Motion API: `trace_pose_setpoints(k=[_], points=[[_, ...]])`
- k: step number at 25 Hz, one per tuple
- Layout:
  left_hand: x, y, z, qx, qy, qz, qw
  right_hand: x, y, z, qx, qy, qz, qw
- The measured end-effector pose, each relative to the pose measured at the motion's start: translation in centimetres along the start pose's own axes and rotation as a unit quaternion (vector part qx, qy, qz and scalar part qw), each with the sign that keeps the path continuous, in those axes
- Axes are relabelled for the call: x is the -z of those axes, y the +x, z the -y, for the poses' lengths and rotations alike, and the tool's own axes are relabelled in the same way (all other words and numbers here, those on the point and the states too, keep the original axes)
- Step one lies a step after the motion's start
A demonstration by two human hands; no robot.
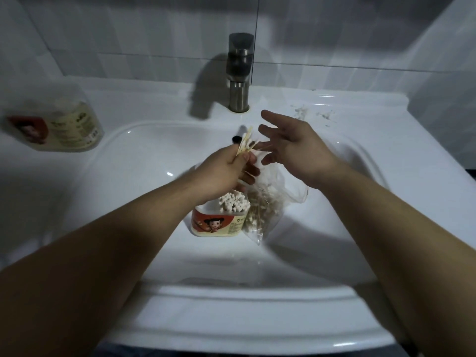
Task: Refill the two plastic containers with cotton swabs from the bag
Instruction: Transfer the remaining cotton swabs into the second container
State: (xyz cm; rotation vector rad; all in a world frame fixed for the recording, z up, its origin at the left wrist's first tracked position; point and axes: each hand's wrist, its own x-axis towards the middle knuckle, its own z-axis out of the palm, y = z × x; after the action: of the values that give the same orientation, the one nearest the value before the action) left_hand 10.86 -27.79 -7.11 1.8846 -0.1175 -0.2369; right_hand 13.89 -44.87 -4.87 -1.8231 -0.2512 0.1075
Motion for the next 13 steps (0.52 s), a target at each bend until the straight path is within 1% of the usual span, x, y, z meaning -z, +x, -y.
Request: trace_pose_setpoints(k=[2, 3, 6, 7, 8, 11, 13], points=[[-0.3, -0.2, -0.2, 0.007, -0.058, 0.011, 0.998, -0.3, -0.1, 0.0, 0.002, -0.034, 0.007, 0.999], [-0.4, -0.2, -0.3, 0.005, -0.070, 0.002, 0.998, -0.4, -0.1, 0.1, 0.004, -0.045, 0.012, 0.999], [-0.4, 0.1, -0.4, -0.002, -0.021, -0.063, 0.998, 0.0, -0.3, 0.5, 0.014, -0.033, 0.017, 0.999], [-0.2, 0.2, -0.4, 0.002, -0.023, -0.075, 0.997, 0.1, -0.4, 0.7, 0.015, -0.022, 0.020, 0.999], [0.0, 0.2, -0.5, 0.010, -0.051, -0.073, 0.996, 0.0, -0.5, 0.8, 0.014, -0.020, 0.028, 0.999], [0.4, -0.3, -0.8, 0.043, -0.163, -0.016, 0.986, -0.5, -1.0, 0.8, 0.004, -0.054, 0.060, 0.997], [0.0, -0.5, -0.9, 0.058, -0.168, 0.014, 0.984, -0.8, -1.1, 0.6, 0.009, -0.081, 0.073, 0.994]])
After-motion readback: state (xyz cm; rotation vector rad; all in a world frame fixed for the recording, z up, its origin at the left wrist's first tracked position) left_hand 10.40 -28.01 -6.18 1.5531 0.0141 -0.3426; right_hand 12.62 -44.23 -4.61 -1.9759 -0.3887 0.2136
